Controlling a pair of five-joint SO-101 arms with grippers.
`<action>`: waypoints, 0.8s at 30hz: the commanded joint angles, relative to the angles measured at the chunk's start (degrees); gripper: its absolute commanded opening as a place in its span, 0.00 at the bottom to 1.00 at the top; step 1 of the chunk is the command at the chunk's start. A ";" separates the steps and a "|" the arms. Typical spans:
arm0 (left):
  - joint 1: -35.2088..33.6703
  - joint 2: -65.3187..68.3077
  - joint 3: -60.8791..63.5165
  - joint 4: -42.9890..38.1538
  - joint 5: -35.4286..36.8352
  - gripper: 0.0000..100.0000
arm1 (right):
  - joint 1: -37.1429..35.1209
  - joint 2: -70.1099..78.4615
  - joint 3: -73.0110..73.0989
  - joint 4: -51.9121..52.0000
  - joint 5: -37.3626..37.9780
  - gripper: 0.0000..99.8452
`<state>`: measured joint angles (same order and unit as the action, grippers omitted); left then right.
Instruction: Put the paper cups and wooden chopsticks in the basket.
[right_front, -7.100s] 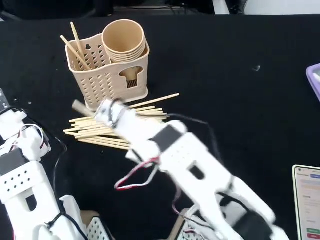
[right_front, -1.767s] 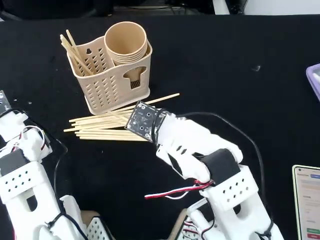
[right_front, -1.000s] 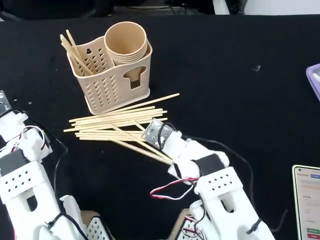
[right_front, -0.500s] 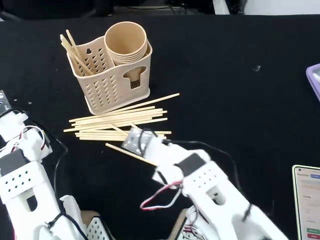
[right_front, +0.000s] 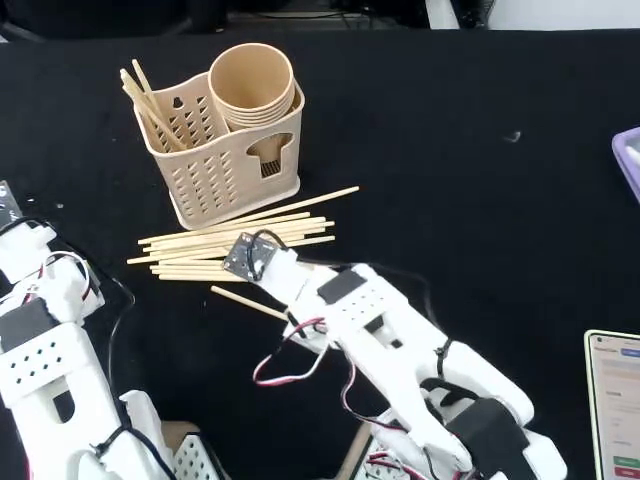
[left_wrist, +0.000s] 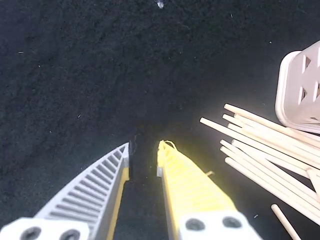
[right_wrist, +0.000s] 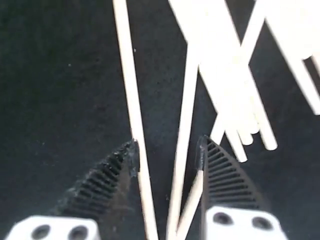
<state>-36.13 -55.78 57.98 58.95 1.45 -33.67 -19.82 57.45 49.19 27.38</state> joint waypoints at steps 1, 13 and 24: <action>0.04 -0.97 -0.40 -0.53 -0.18 0.10 | 5.63 -4.70 -4.18 2.73 -0.09 0.19; 0.04 -0.97 -0.48 -0.53 -0.18 0.10 | 8.70 0.48 2.33 -5.98 1.05 0.19; 0.04 -0.97 -0.48 -0.53 -0.18 0.10 | 7.74 3.74 0.66 -4.92 1.05 0.12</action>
<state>-36.13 -55.78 57.98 58.95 1.45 -25.76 -16.22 59.30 44.35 28.18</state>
